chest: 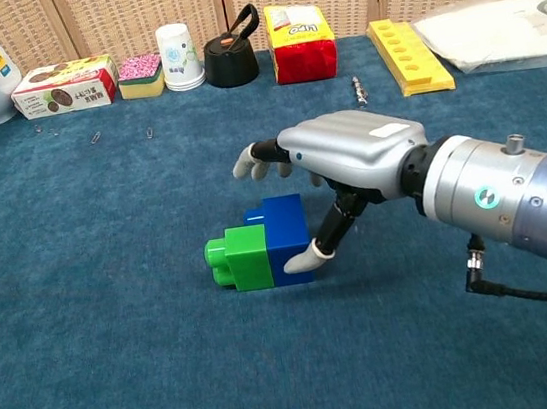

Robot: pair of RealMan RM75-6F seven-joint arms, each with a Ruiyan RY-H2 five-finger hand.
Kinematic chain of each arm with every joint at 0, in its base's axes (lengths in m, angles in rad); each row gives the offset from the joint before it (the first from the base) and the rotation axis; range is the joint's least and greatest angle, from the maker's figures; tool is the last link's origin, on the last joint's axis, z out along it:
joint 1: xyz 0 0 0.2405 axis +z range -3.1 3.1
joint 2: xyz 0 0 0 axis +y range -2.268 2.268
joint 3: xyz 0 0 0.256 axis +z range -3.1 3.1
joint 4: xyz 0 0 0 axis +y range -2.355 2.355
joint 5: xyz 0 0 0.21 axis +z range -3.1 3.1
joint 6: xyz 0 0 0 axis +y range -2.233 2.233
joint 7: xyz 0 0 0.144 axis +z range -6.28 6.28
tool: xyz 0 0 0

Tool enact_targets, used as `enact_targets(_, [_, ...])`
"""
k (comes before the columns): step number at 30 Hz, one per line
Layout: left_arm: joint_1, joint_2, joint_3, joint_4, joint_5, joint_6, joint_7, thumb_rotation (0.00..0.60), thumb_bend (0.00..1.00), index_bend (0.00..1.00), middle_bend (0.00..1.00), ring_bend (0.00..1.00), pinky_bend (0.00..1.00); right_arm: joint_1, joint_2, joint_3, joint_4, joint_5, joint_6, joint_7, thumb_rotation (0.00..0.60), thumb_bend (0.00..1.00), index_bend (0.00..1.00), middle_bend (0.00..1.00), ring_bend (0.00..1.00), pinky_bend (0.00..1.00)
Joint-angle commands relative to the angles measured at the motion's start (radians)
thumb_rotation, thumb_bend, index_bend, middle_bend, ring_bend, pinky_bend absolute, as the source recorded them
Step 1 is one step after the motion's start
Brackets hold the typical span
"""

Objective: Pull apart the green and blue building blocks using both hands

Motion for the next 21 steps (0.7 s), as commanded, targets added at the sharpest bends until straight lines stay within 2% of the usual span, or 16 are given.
enact_targets(1, [0.000,0.000,-0.001,0.001,0.002,0.001,-0.001,0.600,0.17,0.25,0.18,0.07,0.16,0.003,-0.007,-0.003,0.008,0.008,0.005,-0.018,0.439,0.14,0.23,0.25,0.29,0.38])
enact_targets(21, [-0.008,-0.007,-0.005,0.029,0.002,-0.010,-0.025,0.600,0.17,0.25,0.18,0.07,0.16,0.037,-0.009,0.011,0.002,0.138,-0.007,-0.156,0.446,0.16,0.36,0.35,0.42,0.46])
